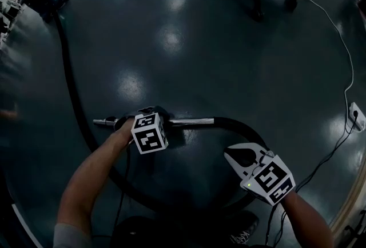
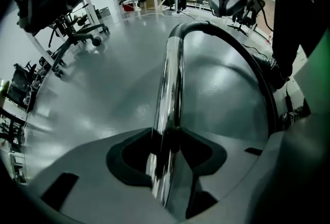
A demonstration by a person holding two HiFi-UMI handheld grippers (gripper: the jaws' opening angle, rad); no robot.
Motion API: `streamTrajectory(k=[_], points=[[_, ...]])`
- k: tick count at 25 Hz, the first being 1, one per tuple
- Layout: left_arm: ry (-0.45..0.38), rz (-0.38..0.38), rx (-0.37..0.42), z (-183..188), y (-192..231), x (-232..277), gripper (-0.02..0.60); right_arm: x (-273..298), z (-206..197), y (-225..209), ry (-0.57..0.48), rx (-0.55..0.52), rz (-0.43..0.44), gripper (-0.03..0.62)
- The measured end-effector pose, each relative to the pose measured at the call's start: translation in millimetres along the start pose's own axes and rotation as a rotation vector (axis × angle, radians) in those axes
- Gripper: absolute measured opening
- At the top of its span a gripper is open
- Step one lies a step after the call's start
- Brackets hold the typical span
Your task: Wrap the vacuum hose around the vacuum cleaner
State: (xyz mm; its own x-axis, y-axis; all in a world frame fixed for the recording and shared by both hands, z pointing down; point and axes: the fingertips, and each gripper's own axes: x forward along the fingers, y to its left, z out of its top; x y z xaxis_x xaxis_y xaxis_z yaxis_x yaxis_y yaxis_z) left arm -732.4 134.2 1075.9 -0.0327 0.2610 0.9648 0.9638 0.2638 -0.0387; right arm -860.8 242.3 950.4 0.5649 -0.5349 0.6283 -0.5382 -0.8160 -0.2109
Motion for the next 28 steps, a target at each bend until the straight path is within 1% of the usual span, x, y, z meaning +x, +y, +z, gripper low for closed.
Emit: streamTrajectory(k=[2, 6, 10, 12, 14, 16, 18, 20, 23, 26, 28], points=[[-0.005, 0.026, -0.026, 3.1, 1.1, -15.0, 0.181, 5.7, 11.1, 7.2, -0.030, 0.001, 0.008, 0.005], [-0.021, 0.070, -0.083, 8.5, 5.9, -43.9, 0.181, 15.4, 46.0, 16.0, -0.114, 0.038, 0.047, 0.006], [-0.009, 0.115, -0.146, 10.9, 12.1, -69.2, 0.179, 20.9, 76.8, 12.2, -0.174, 0.060, 0.043, 0.006], [0.001, 0.145, -0.170, 13.7, 13.4, -83.1, 0.178, 25.3, 86.6, 9.1, -0.202, 0.098, 0.046, 0.020], [0.004, 0.176, -0.193, 16.9, 14.2, -95.7, 0.178, 32.3, 92.7, 6.1, -0.227, 0.166, 0.067, 0.080], [0.001, 0.212, -0.218, 21.4, 17.5, -108.5, 0.178, 40.7, 101.4, 2.7, -0.264, 0.265, 0.102, 0.155], [-0.002, 0.239, -0.246, 24.5, 18.9, -121.2, 0.178, 49.0, 113.6, 1.3, -0.313, 0.366, 0.130, 0.208], [-0.009, 0.253, -0.283, 26.0, 16.6, -131.6, 0.178, 56.9, 123.8, -1.1, -0.353, 0.450, 0.135, 0.227], [-0.033, 0.272, -0.369, 22.3, 11.8, -142.8, 0.173, 69.7, 132.9, -4.4, -0.389, 0.588, 0.154, 0.227], [-0.057, 0.268, -0.489, 7.2, 2.9, -142.2, 0.167, 96.2, 131.1, 0.3, -0.374, 0.717, 0.220, 0.227], [-0.061, 0.250, -0.567, -5.6, -6.1, -132.3, 0.163, 119.3, 120.7, 4.5, -0.333, 0.755, 0.250, 0.227]])
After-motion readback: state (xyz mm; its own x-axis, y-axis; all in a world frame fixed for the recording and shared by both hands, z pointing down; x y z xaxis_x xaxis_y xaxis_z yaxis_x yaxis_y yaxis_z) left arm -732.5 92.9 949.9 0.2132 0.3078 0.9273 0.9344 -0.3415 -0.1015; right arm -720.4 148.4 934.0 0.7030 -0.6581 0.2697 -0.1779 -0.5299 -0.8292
